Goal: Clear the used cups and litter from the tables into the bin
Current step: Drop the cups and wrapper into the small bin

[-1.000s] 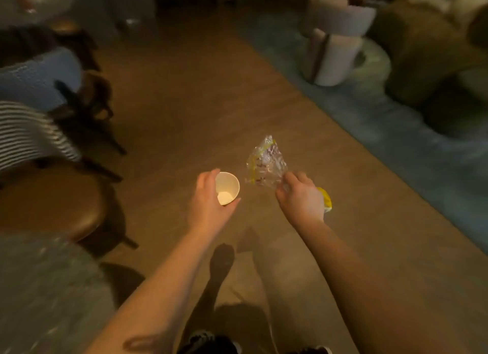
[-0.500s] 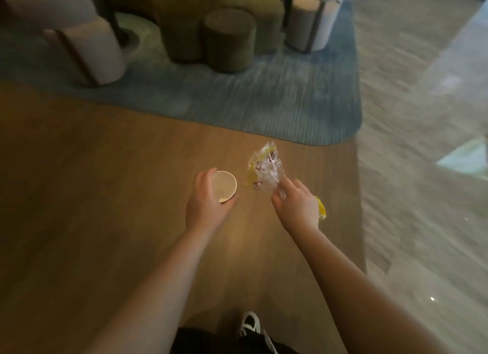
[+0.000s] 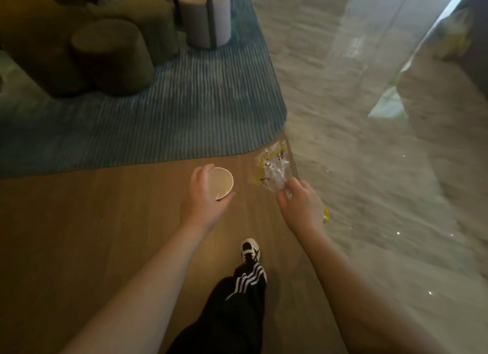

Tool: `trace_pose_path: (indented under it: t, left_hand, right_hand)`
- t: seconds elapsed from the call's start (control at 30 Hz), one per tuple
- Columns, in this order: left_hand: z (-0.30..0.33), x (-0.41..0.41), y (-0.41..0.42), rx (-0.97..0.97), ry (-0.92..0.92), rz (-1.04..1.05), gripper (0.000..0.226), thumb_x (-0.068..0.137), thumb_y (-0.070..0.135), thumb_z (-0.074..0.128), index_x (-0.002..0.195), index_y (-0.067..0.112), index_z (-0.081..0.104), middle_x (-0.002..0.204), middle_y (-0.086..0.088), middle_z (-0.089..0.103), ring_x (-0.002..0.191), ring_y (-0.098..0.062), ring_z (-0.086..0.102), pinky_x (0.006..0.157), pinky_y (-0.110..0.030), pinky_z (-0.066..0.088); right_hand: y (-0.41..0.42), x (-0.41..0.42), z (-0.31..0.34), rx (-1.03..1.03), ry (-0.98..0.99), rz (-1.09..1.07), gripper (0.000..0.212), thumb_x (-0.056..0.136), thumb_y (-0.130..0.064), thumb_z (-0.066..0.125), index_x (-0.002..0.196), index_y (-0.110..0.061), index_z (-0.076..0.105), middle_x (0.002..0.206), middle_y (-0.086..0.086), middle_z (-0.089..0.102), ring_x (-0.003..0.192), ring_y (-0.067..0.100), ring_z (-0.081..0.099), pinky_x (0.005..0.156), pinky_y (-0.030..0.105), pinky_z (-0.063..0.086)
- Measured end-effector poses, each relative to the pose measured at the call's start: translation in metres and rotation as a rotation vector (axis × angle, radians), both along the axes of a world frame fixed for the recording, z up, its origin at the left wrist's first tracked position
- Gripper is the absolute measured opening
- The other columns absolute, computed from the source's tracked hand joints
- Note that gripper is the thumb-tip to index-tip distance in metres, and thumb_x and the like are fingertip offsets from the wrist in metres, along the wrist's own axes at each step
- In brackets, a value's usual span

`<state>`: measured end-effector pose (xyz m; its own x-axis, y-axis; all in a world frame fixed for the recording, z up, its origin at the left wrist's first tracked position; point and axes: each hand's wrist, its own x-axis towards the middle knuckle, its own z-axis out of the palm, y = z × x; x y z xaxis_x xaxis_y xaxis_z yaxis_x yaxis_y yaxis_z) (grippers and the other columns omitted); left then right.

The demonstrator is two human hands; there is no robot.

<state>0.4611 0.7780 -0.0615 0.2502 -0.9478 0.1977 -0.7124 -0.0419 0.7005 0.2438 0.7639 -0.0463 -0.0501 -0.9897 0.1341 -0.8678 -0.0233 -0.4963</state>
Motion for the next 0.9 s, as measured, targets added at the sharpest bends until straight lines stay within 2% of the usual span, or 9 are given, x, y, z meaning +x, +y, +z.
trace_pose_path:
  t: [0.13,0.37,0.53,0.7,0.9]
  left_hand:
    - [-0.002,-0.031,-0.140,0.038,0.009,-0.064,0.075,0.069,0.034,0.081,0.131,0.020,0.042,0.129,0.000,0.041,0.110,-0.020,0.045,0.083,-0.030,0.038]
    - [0.030,-0.086,-0.352,0.052,-0.073,-0.092,0.074,0.069,0.041,0.079,0.130,0.022,0.041,0.128,0.004,0.042,0.106,-0.019,0.049,0.075,-0.029,0.038]
    - [0.027,-0.127,-0.492,0.048,-0.098,-0.116,0.074,0.071,0.044,0.077,0.131,0.022,0.040,0.127,0.005,0.042,0.105,-0.021,0.050,0.071,-0.031,0.039]
    - [0.005,-0.186,-0.672,0.045,-0.107,-0.116,0.075,0.071,0.044,0.077,0.132,0.021,0.040,0.129,0.002,0.043,0.107,-0.023,0.051,0.073,-0.033,0.042]
    - [0.023,-0.247,-0.871,0.066,-0.067,-0.037,0.074,0.071,0.042,0.078,0.131,0.019,0.042,0.128,-0.001,0.044,0.107,-0.024,0.051,0.075,-0.035,0.046]
  right_hand:
    - [-0.131,-0.031,-0.001,0.057,0.014,-0.028,0.017,0.090,-0.027,0.053,0.087,-0.011,0.059,0.081,0.005,0.058,0.073,0.026,0.055,0.057,0.031,0.032]
    - [-0.326,-0.089,0.030,0.097,-0.024,-0.110,0.015,0.089,-0.027,0.052,0.085,-0.013,0.056,0.083,0.004,0.059,0.075,0.026,0.054,0.060,0.035,0.043]
    - [-0.463,-0.131,0.023,0.092,-0.046,-0.142,0.012,0.087,-0.026,0.053,0.084,-0.015,0.056,0.080,0.002,0.058,0.072,0.025,0.055,0.062,0.038,0.047]
    - [-0.644,-0.192,-0.003,0.065,-0.087,-0.126,0.007,0.086,-0.024,0.055,0.083,-0.018,0.054,0.077,-0.004,0.053,0.068,0.023,0.053,0.057,0.031,0.038]
    - [-0.861,-0.263,0.012,0.050,-0.007,-0.050,0.010,0.086,-0.027,0.055,0.084,-0.017,0.055,0.083,0.003,0.061,0.068,0.029,0.057,0.054,0.029,0.034]
